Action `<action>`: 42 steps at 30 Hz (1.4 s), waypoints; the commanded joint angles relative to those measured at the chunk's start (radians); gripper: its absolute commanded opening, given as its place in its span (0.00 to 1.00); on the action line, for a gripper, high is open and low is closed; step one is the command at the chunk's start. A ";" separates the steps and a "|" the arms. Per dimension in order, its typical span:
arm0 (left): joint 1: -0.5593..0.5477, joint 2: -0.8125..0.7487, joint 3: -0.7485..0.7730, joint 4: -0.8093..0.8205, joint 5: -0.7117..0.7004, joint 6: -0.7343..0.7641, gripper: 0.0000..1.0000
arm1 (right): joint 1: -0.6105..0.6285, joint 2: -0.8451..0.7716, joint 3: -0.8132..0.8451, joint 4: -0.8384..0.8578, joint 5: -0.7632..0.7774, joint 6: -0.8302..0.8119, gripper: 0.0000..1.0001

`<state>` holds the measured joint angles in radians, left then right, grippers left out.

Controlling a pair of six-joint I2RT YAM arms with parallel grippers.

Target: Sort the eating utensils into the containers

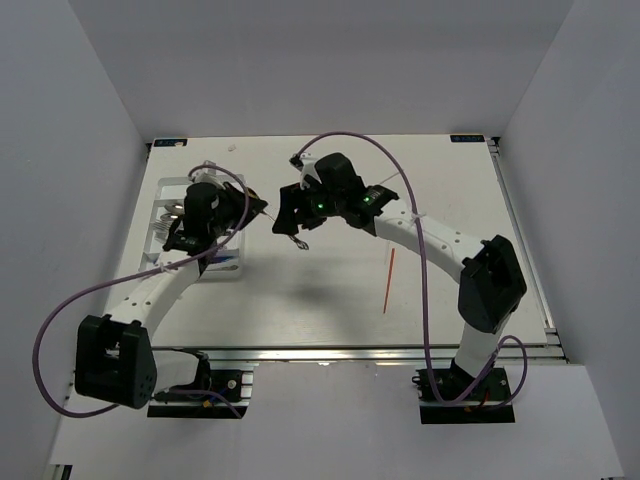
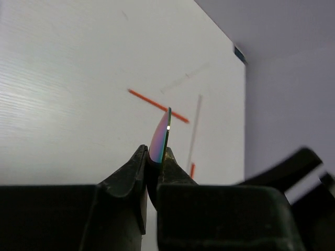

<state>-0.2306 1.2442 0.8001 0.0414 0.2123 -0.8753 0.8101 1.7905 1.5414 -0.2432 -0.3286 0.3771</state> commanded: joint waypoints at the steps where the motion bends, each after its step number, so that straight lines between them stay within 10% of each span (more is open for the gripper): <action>1: 0.081 0.000 0.099 -0.172 -0.353 0.065 0.00 | -0.028 -0.118 -0.016 0.004 0.134 0.005 0.78; 13: 0.414 0.298 0.232 0.147 -0.492 0.095 0.00 | -0.133 -0.391 -0.297 -0.008 0.326 -0.087 0.85; 26: 0.448 0.524 0.289 0.202 -0.446 0.019 0.05 | -0.193 -0.464 -0.363 0.013 0.304 -0.104 0.89; 34: 0.450 0.514 0.252 0.170 -0.441 0.004 0.75 | -0.204 -0.456 -0.359 -0.030 0.364 -0.081 0.89; 42: 0.450 0.448 0.310 0.052 -0.409 0.007 0.89 | -0.207 -0.431 -0.368 -0.128 0.462 0.003 0.89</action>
<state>0.2195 1.7844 1.0653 0.1463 -0.2157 -0.8692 0.6086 1.3487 1.1595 -0.3183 0.0574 0.3279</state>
